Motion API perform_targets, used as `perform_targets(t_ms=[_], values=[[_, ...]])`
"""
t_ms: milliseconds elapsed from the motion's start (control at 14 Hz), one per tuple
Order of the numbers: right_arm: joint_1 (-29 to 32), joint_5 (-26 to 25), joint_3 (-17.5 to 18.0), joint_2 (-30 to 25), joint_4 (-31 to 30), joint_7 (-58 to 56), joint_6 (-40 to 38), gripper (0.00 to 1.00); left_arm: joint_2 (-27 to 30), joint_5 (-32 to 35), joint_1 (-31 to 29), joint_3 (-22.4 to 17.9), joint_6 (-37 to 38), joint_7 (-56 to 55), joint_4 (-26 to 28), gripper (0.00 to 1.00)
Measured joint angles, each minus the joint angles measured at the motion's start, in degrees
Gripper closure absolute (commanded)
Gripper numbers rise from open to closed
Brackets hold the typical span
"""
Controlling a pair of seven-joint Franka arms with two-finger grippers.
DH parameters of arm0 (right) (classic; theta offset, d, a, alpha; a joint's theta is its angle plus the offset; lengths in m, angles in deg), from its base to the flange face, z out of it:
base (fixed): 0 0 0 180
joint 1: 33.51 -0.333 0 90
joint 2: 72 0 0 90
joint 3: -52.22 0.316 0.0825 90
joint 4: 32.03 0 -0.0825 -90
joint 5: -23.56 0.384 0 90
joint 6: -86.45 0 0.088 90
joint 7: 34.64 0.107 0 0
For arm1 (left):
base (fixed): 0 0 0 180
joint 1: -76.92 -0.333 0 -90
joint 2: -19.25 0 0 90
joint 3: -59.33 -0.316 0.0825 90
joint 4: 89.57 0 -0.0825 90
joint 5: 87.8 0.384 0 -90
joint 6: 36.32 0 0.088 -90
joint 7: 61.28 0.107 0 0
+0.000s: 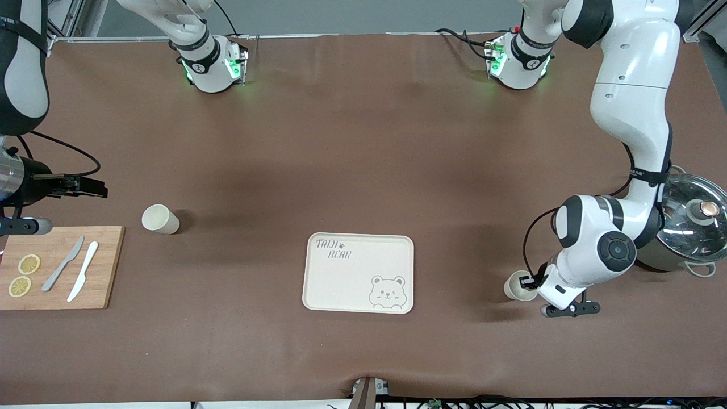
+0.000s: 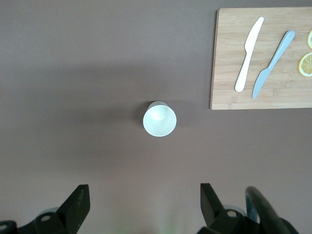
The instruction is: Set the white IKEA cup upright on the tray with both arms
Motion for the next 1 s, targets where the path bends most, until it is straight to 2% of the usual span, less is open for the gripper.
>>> perform_targets(t_ms=[356,499,641,855,997], values=[[0.3,-0.3,-0.2,1.7,-0.7,0.1,-0.1,0.0,0.5,0.0,-0.5,0.0,0.0,0.0,-0.5,1.0],[0.6,-0.3,-0.3,2.1,-0.8,0.1,-0.5,0.0,1.9,0.0,-0.7,-0.1,3.1,0.1,-1.4,1.0],[0.9,-0.3,-0.4,2.2,-1.3,0.4,-0.8,0.0,5.0,0.0,-0.5,0.0,10.9,0.1,-3.0,1.0],[1.5,-0.3,-0.5,2.2,-2.5,3.4,-2.1,0.0,10.6,0.0,0.3,0.2,27.0,0.0,-7.2,1.0],[1.7,-0.3,-0.5,2.2,-3.6,4.4,-2.1,0.0,12.7,0.0,1.5,0.3,33.9,-0.3,-9.9,1.0]])
